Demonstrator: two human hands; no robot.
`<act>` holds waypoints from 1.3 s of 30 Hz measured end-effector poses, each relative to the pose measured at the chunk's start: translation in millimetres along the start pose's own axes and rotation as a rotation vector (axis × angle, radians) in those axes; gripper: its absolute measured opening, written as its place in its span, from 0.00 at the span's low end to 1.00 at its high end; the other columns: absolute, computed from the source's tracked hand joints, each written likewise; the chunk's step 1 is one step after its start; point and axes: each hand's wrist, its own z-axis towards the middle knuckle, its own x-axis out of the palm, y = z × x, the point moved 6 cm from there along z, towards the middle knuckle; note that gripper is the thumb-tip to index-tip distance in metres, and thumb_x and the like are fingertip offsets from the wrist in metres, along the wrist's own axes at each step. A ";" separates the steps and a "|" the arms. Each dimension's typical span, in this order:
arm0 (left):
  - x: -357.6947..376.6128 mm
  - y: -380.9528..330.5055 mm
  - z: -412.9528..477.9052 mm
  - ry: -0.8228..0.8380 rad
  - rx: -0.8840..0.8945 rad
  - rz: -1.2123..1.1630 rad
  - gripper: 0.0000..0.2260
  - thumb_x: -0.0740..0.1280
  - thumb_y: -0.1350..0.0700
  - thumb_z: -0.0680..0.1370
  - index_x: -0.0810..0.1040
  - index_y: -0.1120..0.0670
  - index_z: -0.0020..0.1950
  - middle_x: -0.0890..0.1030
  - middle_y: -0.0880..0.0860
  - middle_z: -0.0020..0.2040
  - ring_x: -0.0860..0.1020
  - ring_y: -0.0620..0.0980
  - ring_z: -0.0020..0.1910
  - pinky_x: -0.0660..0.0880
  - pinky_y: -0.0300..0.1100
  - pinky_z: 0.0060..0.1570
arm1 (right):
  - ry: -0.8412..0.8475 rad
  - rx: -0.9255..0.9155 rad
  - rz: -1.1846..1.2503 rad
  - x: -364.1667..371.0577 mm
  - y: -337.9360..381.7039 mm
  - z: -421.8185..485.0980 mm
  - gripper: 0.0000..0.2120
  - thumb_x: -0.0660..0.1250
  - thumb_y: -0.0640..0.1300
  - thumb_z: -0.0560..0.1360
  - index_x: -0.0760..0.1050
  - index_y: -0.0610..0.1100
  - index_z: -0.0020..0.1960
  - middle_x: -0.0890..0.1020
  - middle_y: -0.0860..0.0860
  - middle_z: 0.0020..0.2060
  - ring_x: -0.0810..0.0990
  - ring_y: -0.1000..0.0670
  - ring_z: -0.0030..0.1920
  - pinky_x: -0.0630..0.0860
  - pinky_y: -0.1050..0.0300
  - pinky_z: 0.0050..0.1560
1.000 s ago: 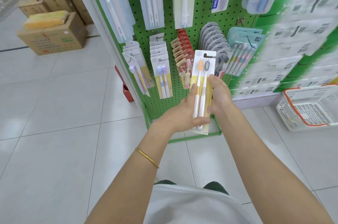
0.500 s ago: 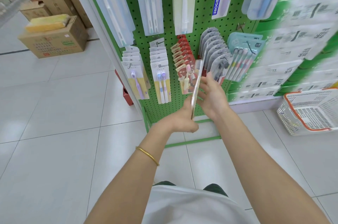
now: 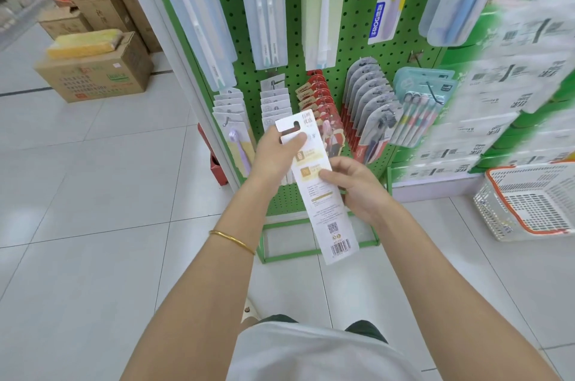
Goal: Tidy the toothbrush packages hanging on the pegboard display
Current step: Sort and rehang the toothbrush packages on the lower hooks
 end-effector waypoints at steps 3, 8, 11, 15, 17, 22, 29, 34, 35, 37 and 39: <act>-2.8 1.3 3.2 0.061 -0.046 -0.148 0.09 0.64 0.61 0.79 0.75 0.58 0.59 0.82 0.55 0.52 0.82 0.53 0.50 0.80 0.49 0.47 | 0.116 0.030 0.104 8.5 -1.8 2.4 0.04 0.68 0.43 0.75 0.76 0.43 0.48 0.83 0.48 0.45 0.80 0.47 0.46 0.78 0.49 0.48; -1.1 2.6 -0.8 0.205 -0.111 -0.401 0.06 0.59 0.62 0.81 0.75 0.56 0.54 0.83 0.53 0.43 0.82 0.51 0.41 0.79 0.47 0.40 | 0.364 0.096 0.224 35.1 -10.2 8.4 0.37 0.73 0.60 0.67 0.71 0.40 0.67 0.77 0.40 0.60 0.76 0.42 0.60 0.75 0.42 0.59; -6.9 -0.2 -0.1 0.180 -0.149 -0.349 0.06 0.59 0.60 0.81 0.74 0.56 0.55 0.81 0.54 0.44 0.80 0.50 0.39 0.76 0.47 0.36 | 0.388 0.102 0.242 45.5 -12.6 15.3 0.42 0.76 0.61 0.63 0.70 0.39 0.69 0.78 0.39 0.60 0.77 0.42 0.60 0.74 0.45 0.58; -29.6 -8.1 9.6 -0.035 -0.058 0.096 0.16 0.61 0.58 0.80 0.68 0.55 0.68 0.75 0.52 0.59 0.77 0.52 0.56 0.75 0.46 0.56 | 0.173 0.046 0.169 38.4 -9.9 30.9 0.41 0.79 0.60 0.58 0.74 0.38 0.63 0.82 0.46 0.52 0.81 0.46 0.53 0.76 0.44 0.58; -41.6 -14.9 12.6 -0.127 0.026 0.202 0.16 0.59 0.60 0.80 0.68 0.54 0.68 0.74 0.50 0.60 0.76 0.52 0.58 0.75 0.48 0.55 | -0.043 0.010 -0.030 33.0 -7.0 38.3 0.37 0.77 0.57 0.64 0.72 0.40 0.65 0.80 0.47 0.56 0.78 0.46 0.58 0.76 0.46 0.60; -58.1 -25.1 21.6 -0.203 0.155 0.395 0.17 0.56 0.66 0.78 0.72 0.56 0.65 0.74 0.52 0.62 0.73 0.45 0.57 0.69 0.36 0.57 | -0.412 -0.092 -0.552 39.9 3.5 55.6 0.34 0.75 0.54 0.69 0.67 0.41 0.68 0.74 0.51 0.55 0.73 0.51 0.55 0.70 0.57 0.55; -69.3 -30.5 35.2 -0.209 0.235 0.525 0.17 0.56 0.67 0.78 0.75 0.56 0.62 0.73 0.53 0.61 0.74 0.45 0.52 0.67 0.33 0.57 | -0.584 -0.126 -0.751 54.5 -7.5 77.9 0.27 0.75 0.55 0.67 0.68 0.39 0.54 0.72 0.49 0.45 0.74 0.45 0.48 0.70 0.53 0.44; -70.2 -32.3 42.9 -0.189 0.268 0.568 0.16 0.57 0.66 0.78 0.76 0.55 0.61 0.71 0.49 0.58 0.73 0.44 0.54 0.65 0.30 0.54 | -0.607 -0.193 -0.817 61.0 -15.2 92.1 0.25 0.75 0.54 0.68 0.68 0.38 0.51 0.75 0.43 0.47 0.73 0.41 0.49 0.70 0.50 0.45; -69.9 -32.8 44.4 -0.188 0.274 0.579 0.15 0.57 0.66 0.78 0.76 0.55 0.61 0.71 0.50 0.58 0.73 0.45 0.55 0.65 0.31 0.55 | -0.609 -0.212 -0.830 62.8 -16.5 93.6 0.25 0.75 0.54 0.68 0.68 0.38 0.51 0.75 0.42 0.47 0.73 0.41 0.49 0.69 0.51 0.44; -69.4 -33.2 48.1 -0.186 0.284 0.581 0.15 0.57 0.65 0.79 0.76 0.56 0.62 0.71 0.50 0.59 0.74 0.47 0.58 0.69 0.36 0.59 | -0.613 -0.237 -0.853 65.6 -17.6 94.9 0.25 0.75 0.53 0.68 0.68 0.37 0.51 0.74 0.42 0.48 0.72 0.42 0.48 0.67 0.53 0.43; -69.2 -32.7 51.4 -0.179 0.286 0.583 0.15 0.57 0.65 0.79 0.76 0.56 0.61 0.71 0.50 0.58 0.73 0.49 0.60 0.70 0.42 0.62 | -0.619 -0.239 -0.856 65.9 -18.7 96.5 0.26 0.75 0.54 0.68 0.68 0.37 0.51 0.74 0.42 0.48 0.72 0.42 0.49 0.66 0.54 0.43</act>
